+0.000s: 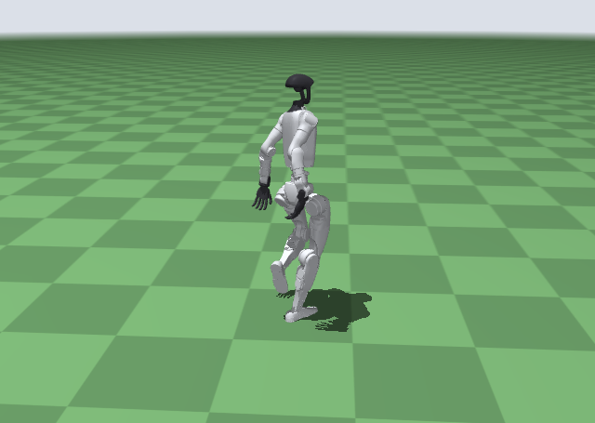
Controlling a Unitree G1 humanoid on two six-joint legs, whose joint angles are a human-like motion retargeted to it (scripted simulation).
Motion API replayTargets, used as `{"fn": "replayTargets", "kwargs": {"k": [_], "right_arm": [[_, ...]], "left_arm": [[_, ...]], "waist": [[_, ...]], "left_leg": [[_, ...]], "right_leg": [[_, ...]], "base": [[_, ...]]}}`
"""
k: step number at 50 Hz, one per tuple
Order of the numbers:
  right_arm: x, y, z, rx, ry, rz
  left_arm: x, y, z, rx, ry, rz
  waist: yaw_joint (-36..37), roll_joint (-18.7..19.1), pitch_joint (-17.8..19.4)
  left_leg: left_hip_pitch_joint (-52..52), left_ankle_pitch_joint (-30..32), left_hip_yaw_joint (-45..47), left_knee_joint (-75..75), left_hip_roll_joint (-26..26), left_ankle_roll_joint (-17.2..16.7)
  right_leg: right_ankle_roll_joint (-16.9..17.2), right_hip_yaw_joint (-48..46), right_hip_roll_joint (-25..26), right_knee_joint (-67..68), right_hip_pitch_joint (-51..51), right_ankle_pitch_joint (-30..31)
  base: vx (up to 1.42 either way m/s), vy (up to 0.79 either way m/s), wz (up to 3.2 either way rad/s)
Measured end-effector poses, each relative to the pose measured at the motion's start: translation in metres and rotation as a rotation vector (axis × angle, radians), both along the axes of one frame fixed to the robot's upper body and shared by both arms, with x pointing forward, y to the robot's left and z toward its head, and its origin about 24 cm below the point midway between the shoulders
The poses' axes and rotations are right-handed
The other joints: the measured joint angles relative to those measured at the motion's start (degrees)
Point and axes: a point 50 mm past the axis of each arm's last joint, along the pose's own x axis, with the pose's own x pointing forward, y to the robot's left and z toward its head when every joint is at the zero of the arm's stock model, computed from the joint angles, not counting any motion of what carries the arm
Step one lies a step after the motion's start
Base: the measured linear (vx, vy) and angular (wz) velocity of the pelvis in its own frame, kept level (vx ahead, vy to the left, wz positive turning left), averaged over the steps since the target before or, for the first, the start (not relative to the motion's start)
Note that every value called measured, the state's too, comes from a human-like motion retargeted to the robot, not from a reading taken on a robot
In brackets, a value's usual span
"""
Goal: Kungfu
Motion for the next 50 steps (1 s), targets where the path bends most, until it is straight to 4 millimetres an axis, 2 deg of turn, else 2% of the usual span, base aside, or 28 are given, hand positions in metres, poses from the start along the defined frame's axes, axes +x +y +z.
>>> {"fn": "replayTargets", "kwargs": {"k": [2,4,5,7,10,12,15,17,18,20,22,23,25,27,28,29,30,32,33,34,35,37,40,43,47,50], "right_arm": [[0.003,-0.004,-0.003,-0.08,-0.022,-0.057],[0.016,-0.008,-0.007,-0.149,-0.08,-0.13],[0.024,-0.01,-0.008,-0.179,-0.12,-0.173],[0.049,-0.012,-0.011,-0.213,-0.217,-0.285],[0.103,-0.012,-0.007,-0.152,-0.402,-0.469],[0.142,-0.007,0.001,-0.047,-0.505,-0.567],[0.194,0.013,0.017,0.178,-0.592,-0.651],[0.225,0.035,0.029,0.364,-0.597,-0.684],[0.24,0.049,0.037,0.464,-0.592,-0.69],[0.272,0.076,0.058,0.669,-0.572,-0.677],[0.298,0.106,0.085,0.874,-0.525,-0.598],[0.303,0.119,0.094,0.949,-0.492,-0.565],[0.297,0.155,0.105,1.082,-0.358,-0.418],[0.296,0.184,0.118,1.16,-0.263,-0.285],[0.297,0.191,0.122,1.164,-0.238,-0.239],[0.299,0.195,0.125,1.147,-0.244,-0.206],[0.3,0.197,0.126,1.121,-0.265,-0.181],[0.304,0.192,0.125,1.051,-0.399,-0.157],[0.306,0.189,0.124,1.014,-0.481,-0.137],[0.309,0.184,0.125,0.987,-0.554,-0.118],[0.313,0.179,0.128,0.963,-0.623,-0.099],[0.322,0.16,0.126,0.884,-0.712,-0.136],[0.329,0.14,0.131,0.821,-0.852,-0.103],[0.332,0.126,0.139,0.751,-1.009,0.028],[0.335,0.116,0.16,0.733,-1.226,0.162],[0.336,0.113,0.191,0.8,-1.403,0.279]], "left_arm": [[0.042,0.012,-0.004,0.169,-0.21,0.059],[0.087,0.017,-0.005,0.257,-0.407,0.128],[0.113,0.017,-0.004,0.278,-0.511,0.168],[0.171,0.006,0.004,0.198,-0.743,0.227],[0.253,-0.021,0.034,-0.043,-1.07,0.281],[0.299,-0.05,0.064,-0.273,-1.25,0.269],[0.35,-0.096,0.115,-0.641,-1.442,0.244],[0.37,-0.126,0.15,-0.896,-1.53,0.191],[0.377,-0.141,0.167,-1.019,-1.56,0.159],[0.387,-0.167,0.201,-1.248,-1.592,0.08],[0.388,-0.194,0.229,-1.448,-1.58,-0.052],[0.387,-0.202,0.235,-1.5,-1.561,-0.113],[0.385,-0.201,0.235,-1.521,-1.559,-0.193],[0.386,-0.198,0.225,-1.474,-1.537,-0.258],[0.386,-0.202,0.218,-1.45,-1.507,-0.263],[0.385,-0.206,0.206,-1.439,-1.463,-0.236],[0.382,-0.211,0.192,-1.433,-1.411,-0.195],[0.378,-0.209,0.166,-1.477,-1.279,-0.054],[0.37,-0.22,0.15,-1.527,-1.198,0.035],[0.362,-0.231,0.14,-1.563,-1.158,0.091],[0.354,-0.243,0.133,-1.593,-1.139,0.128],[0.353,-0.249,0.128,-1.556,-1.145,0.154],[0.364,-0.246,0.14,-1.548,-1.193,0.136],[0.38,-0.236,0.155,-1.588,-1.173,0.126],[0.401,-0.207,0.181,-1.58,-1.213,0.048],[0.416,-0.173,0.198,-1.462,-1.279,-0.053]], "waist": [[-0.6,-0.4,-1.2],[-0.4,-0.6,-1.5],[0.0,-0.6,-1.6],[1.1,-0.3,-1.3],[2.8,0.3,-0.4],[4.0,1.1,0.4],[8.4,2.6,1.6],[11.9,4.0,2.2],[14.0,4.6,2.5],[20.0,5.5,4.1],[23.9,5.9,6.6],[20.7,8.3,8.1],[19.4,6.7,9.9],[15.0,9.5,12.5],[12.3,12.8,14.2],[11.7,14.1,15.5],[12.2,14.5,16.6],[14.6,13.7,16.6],[15.6,12.5,16.1],[16.0,11.7,15.9],[16.1,11.0,15.9],[14.1,12.9,16.8],[12.1,14.0,16.9],[11.9,13.5,16.2],[11.0,13.0,14.2],[10.8,11.1,12.6]], "left_leg": [[0.9,-1.6,0.1,-2.7,-1.7,1.3],[-0.2,-2.9,0.2,-7.2,-2.1,3.1],[-1.3,-3.5,0.3,-10.3,-2.4,4.3],[-3.7,-5.0,1.0,-18.7,-2.3,6.5],[-7.0,-4.5,-0.4,-36.5,-4.8,6.1],[-7.6,-2.8,-5.4,-50.9,-7.6,3.5],[-5.1,0.3,-21.3,-72.6,-9.6,-1.5],[-0.8,1.5,-35.3,-80.5,-8.8,-4.6],[1.7,1.4,-40.3,-82.1,-7.1,-6.1],[6.0,-0.1,-40.0,-80.8,-3.5,-7.7],[7.9,-9.8,-26.9,-77.2,-0.2,-4.4],[5.3,-11.2,-28.2,-72.3,0.7,-4.4],[1.7,-14.6,-20.0,-63.7,-1.5,-1.3],[-1.9,-18.6,-15.4,-59.0,2.9,-0.5],[-3.8,-20.0,-15.8,-57.7,5.3,-0.2],[-5.2,-21.5,-14.5,-55.8,6.5,0.6],[-6.3,-22.9,-12.2,-53.5,7.1,1.6],[-7.8,-24.7,-8.7,-50.4,7.1,2.7],[-8.5,-25.3,-6.1,-49.2,7.4,3.2],[-8.8,-25.8,-4.3,-48.5,7.6,3.7],[-9.0,-26.1,-2.9,-48.1,7.8,4.0],[-9.6,-26.2,-3.8,-47.6,7.1,4.5],[-9.0,-26.0,-2.4,-48.0,6.7,5.5],[-6.4,-25.5,0.0,-50.0,6.2,5.6],[-1.9,-24.4,1.3,-54.0,4.4,5.6],[2.5,-23.6,2.8,-57.3,3.4,6.8]], "right_leg": [[0.9,0.3,-0.7,-0.6,0.2,-0.5],[1.2,1.0,-0.9,-0.7,0.4,-1.1],[1.4,1.3,-1.0,-0.8,0.7,-1.3],[1.3,3.0,-0.8,-1.1,1.4,-1.5],[1.4,7.2,-0.4,-1.0,2.6,-2.3],[1.2,9.9,-0.4,-0.4,3.6,-2.9],[0.5,15.2,-0.2,1.3,4.5,-3.6],[1.7,16.9,-1.2,3.0,3.7,-3.5],[2.9,18.7,-2.2,4.6,2.4,-3.7],[7.4,27.8,-3.2,11.0,-2.6,-5.9],[13.3,36.7,-3.4,19.8,-9.4,-8.1],[15.0,33.8,-2.8,21.5,-10.7,-7.4],[19.3,33.7,-6.2,27.5,-17.3,-4.6],[21.4,20.2,-11.2,31.0,-23.8,-1.5],[21.7,10.4,-13.4,31.7,-25.4,-0.4],[21.4,4.4,-15.3,32.6,-26.9,0.1],[20.9,0.4,-17.0,33.6,-28.4,0.4],[16.1,-1.5,-18.3,35.2,-32.5,-1.7],[14.1,-0.4,-19.0,34.7,-34.5,-1.8],[14.9,1.6,-19.1,33.7,-35.9,-0.9],[17.0,4.1,-18.9,32.3,-37.0,0.5],[17.6,4.2,-18.2,30.3,-37.6,3.6],[19.0,5.3,-18.0,25.1,-36.3,7.1],[19.6,7.9,-17.4,20.7,-34.6,10.1],[19.7,8.5,-18.0,13.5,-29.2,13.3],[19.7,8.0,-18.8,8.8,-24.3,15.9]], "base": [[0.29,-0.03,0.29],[0.26,0.01,-0.13],[0.23,0.06,-0.61],[0.21,0.1,-0.99],[0.24,0.13,-1.53],[0.26,0.19,-2.01],[0.4,0.25,-2.99],[0.31,0.32,-3.62],[0.2,0.46,-4.33],[0.13,0.71,-5.3],[-0.05,0.97,-4.5],[0.08,0.89,-2.54],[0.06,0.82,-3.04],[-0.43,0.84,-2.01],[-0.44,0.78,-1.12],[-0.3,0.69,-1.4],[-0.14,0.52,-2.15],[-0.04,0.37,-2.42],[-0.02,0.34,-2.11],[-0.04,0.33,-1.72],[-0.06,0.36,-1.04],[-0.04,0.38,-0.44],[0.03,0.29,-0.52],[0.15,0.18,-0.59],[0.2,0.14,-0.13],[0.26,0.02,-0.05]]}}
